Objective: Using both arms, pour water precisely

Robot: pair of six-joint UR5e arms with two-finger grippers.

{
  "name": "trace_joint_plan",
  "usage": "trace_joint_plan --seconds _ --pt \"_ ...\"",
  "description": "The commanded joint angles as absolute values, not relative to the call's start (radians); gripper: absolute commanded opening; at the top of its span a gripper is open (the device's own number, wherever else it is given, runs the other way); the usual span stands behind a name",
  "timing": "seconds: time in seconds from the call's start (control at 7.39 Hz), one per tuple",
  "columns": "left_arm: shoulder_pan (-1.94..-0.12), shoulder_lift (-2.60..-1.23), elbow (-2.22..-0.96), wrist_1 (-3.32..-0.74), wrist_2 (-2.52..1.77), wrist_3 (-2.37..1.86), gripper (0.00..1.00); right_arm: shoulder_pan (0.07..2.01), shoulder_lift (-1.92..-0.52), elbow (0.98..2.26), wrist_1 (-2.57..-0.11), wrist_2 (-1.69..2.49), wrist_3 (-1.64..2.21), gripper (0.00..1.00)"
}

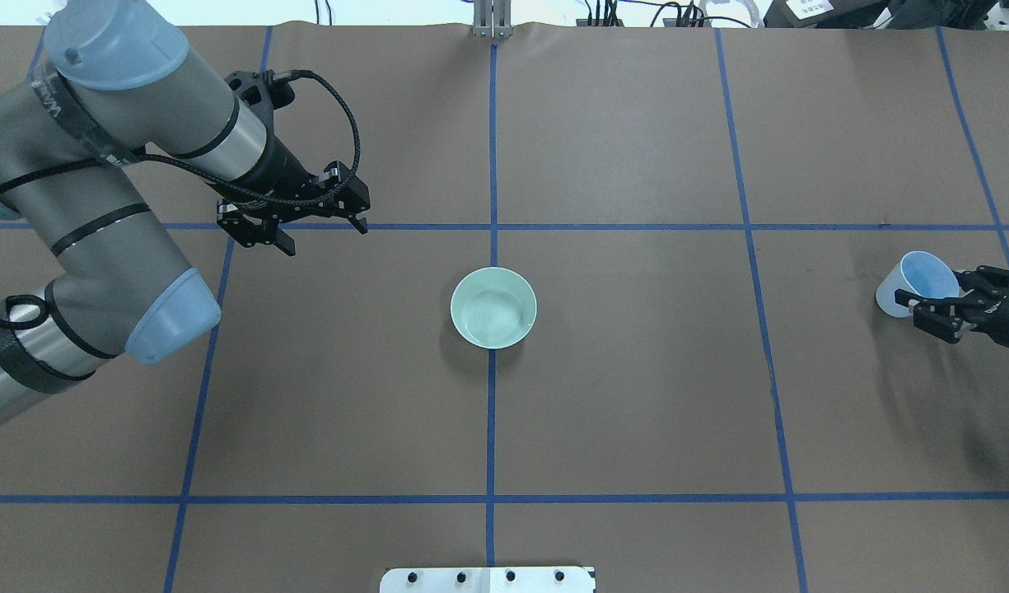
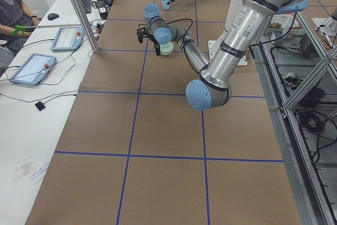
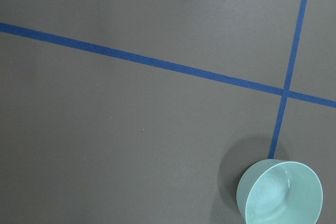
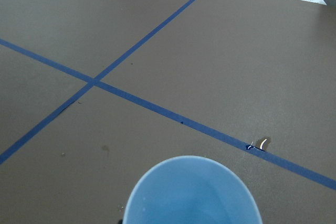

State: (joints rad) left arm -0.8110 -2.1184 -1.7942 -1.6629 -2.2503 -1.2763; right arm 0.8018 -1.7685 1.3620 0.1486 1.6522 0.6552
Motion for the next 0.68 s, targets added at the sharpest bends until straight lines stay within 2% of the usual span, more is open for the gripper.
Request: trace_joint_plan --seconds 0.0,0.27,0.54 --pt "-0.831 -2.118 -1.796 -1.661 -2.262 -1.273 1.00 0.799 -1.756 1.434 0.085 1.658 0.655 0.45" --pt "-0.870 -2.118 -1.792 -1.663 -2.301 -1.270 1.00 0.804 -1.717 1.584 -0.128 1.660 0.655 0.45" --pt "-0.896 -2.118 -1.766 -1.663 -2.302 -1.221 1.00 0.802 -1.649 1.771 -0.448 1.638 0.657 0.45"
